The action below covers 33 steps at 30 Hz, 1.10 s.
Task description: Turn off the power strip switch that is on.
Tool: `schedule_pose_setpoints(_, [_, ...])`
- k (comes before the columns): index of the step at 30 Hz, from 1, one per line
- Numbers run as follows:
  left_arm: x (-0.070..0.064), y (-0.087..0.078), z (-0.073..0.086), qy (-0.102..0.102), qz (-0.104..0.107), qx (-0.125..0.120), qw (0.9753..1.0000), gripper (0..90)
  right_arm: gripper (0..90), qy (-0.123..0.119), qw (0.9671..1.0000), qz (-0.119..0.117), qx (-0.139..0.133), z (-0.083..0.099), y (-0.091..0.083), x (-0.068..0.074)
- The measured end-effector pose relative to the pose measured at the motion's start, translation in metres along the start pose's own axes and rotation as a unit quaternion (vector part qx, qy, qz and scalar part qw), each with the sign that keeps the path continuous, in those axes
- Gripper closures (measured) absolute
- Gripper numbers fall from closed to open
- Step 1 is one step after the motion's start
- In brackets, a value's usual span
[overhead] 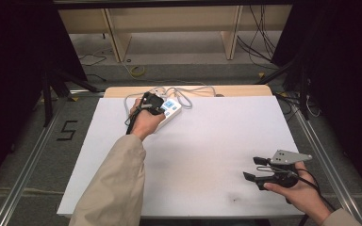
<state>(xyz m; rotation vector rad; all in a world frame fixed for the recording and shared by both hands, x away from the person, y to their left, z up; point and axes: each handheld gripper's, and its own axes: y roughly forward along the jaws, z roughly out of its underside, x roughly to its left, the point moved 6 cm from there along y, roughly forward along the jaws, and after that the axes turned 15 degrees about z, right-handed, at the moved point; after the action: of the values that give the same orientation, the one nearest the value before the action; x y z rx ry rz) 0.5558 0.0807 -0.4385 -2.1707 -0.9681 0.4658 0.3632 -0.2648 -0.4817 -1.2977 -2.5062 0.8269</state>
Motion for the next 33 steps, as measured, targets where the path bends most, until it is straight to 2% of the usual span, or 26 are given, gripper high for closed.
schedule_pose_setpoints(4, [0.003, 0.002, 0.002, 0.003, -0.001, 0.01, 0.9999, 89.9, 28.2, -0.001, 1.0, -0.001, 0.0, 0.0, 0.0, 0.0])
schedule_pose_setpoints(6, [0.003, 0.004, 0.002, 0.002, -0.002, 0.007, 1.0, 89.9, 28.1, 0.0, 1.0, -0.003, 0.0, 0.0, 0.0, 0.001])
schedule_pose_setpoints(13, [0.006, 0.006, 0.003, 0.018, -0.012, 0.017, 0.9996, 89.9, 28.1, -0.001, 1.0, -0.003, 0.001, 0.0, 0.0, 0.001])
schedule_pose_setpoints(17, [0.007, 0.007, 0.003, 0.02, -0.011, 0.016, 0.9996, 89.9, 28.1, -0.001, 1.0, -0.003, 0.001, 0.0, 0.0, 0.001])
schedule_pose_setpoints(26, [0.011, 0.011, 0.002, 0.012, -0.012, 0.018, 0.9997, 89.9, 28.1, 0.0, 1.0, -0.003, 0.0, 0.0, 0.0, 0.001])
schedule_pose_setpoints(33, [0.012, 0.01, -0.008, 0.018, -0.01, 0.021, 0.9996, 90.0, 28.1, -0.001, 1.0, -0.002, 0.0, 0.0, 0.0, 0.001])
